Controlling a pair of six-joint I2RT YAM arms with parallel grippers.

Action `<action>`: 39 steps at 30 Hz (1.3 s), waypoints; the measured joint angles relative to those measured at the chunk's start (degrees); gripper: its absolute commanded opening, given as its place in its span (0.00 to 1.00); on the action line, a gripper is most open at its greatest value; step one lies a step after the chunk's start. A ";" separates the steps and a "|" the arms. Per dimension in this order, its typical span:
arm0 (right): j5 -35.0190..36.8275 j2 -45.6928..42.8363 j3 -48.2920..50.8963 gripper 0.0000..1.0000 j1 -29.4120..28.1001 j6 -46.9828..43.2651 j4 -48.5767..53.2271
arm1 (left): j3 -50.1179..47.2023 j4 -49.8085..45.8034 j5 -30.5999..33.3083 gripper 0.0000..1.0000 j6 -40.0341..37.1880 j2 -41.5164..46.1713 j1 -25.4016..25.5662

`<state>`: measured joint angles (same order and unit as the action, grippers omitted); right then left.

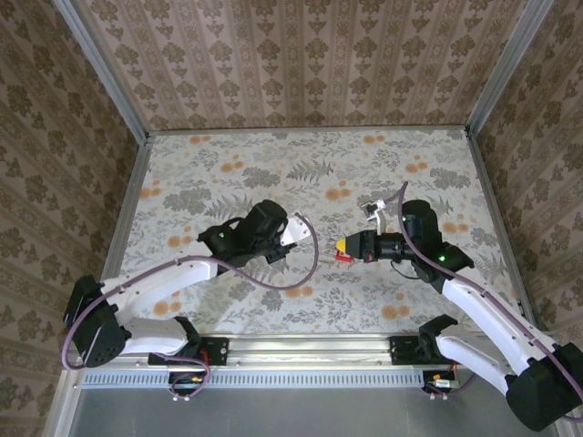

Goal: Unlock with the key

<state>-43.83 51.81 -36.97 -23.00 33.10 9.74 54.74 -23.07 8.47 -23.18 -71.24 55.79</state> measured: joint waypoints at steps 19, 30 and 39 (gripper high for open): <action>0.15 6.45 -3.93 0.01 -5.33 -1.92 1.25 | -2.97 0.87 7.50 0.30 -4.46 2.75 8.66; 0.11 10.12 -4.44 0.01 -7.15 -1.84 1.18 | -3.02 1.75 8.81 0.30 -5.60 2.19 9.51; 0.11 13.29 -5.27 0.01 -7.65 -0.35 0.72 | -3.02 2.08 8.98 0.30 -5.68 1.84 10.05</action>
<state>-43.72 65.10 -42.24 -30.65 32.75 10.46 51.72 -20.99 17.45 -28.86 -69.41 65.84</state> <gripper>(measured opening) 0.062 0.305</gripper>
